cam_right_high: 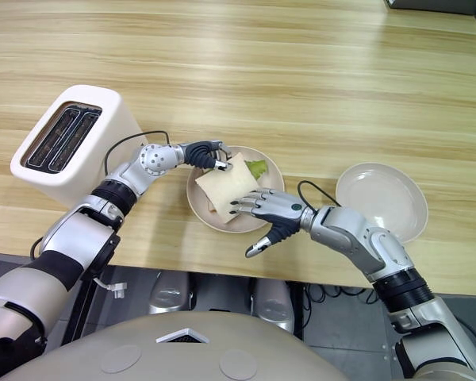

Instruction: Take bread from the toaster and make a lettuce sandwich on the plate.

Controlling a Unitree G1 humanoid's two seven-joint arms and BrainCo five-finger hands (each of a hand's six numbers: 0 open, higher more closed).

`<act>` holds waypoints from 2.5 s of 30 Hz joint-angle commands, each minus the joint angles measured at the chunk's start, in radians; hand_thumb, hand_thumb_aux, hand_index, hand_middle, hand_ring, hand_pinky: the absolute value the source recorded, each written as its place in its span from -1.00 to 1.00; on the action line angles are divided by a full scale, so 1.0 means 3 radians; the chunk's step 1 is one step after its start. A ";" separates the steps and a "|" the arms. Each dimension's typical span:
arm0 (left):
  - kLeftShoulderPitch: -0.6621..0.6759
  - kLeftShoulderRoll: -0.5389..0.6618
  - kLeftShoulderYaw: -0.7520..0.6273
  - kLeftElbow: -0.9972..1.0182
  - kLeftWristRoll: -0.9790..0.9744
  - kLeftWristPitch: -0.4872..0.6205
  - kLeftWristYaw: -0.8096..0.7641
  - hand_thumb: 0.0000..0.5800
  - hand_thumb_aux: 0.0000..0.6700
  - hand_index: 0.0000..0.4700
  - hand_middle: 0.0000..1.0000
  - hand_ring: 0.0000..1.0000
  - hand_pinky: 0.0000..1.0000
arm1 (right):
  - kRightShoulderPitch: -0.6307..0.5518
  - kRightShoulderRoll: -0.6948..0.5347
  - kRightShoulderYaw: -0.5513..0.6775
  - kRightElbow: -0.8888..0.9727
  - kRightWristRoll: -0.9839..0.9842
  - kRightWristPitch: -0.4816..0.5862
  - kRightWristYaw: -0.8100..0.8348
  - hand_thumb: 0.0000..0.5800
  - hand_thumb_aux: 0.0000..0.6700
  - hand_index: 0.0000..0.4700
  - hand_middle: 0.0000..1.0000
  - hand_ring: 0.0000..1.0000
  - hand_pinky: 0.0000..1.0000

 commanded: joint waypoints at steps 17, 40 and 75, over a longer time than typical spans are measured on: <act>-0.0092 -0.0071 -0.0019 0.0360 0.0230 0.0056 0.0263 1.00 1.00 0.96 1.00 1.00 1.00 | -0.0303 0.0123 0.0212 0.0509 -0.0268 -0.0019 -0.0245 -1.00 -1.00 -1.00 -1.00 -1.00 -1.00; 0.0878 0.0693 0.0776 -0.2434 -0.0216 0.0576 0.0499 -1.00 -1.00 -1.00 -1.00 -1.00 -1.00 | -0.0608 0.0309 0.0222 0.0798 -0.0360 0.0089 -0.0851 -1.00 -1.00 -1.00 -1.00 -1.00 -1.00; 0.2828 0.1142 0.0099 -0.3465 -0.0555 0.1203 -0.1059 1.00 1.00 0.96 1.00 1.00 1.00 | 0.0652 0.0211 0.0033 0.0030 -0.0016 0.0726 -0.0027 1.00 1.00 0.96 1.00 1.00 1.00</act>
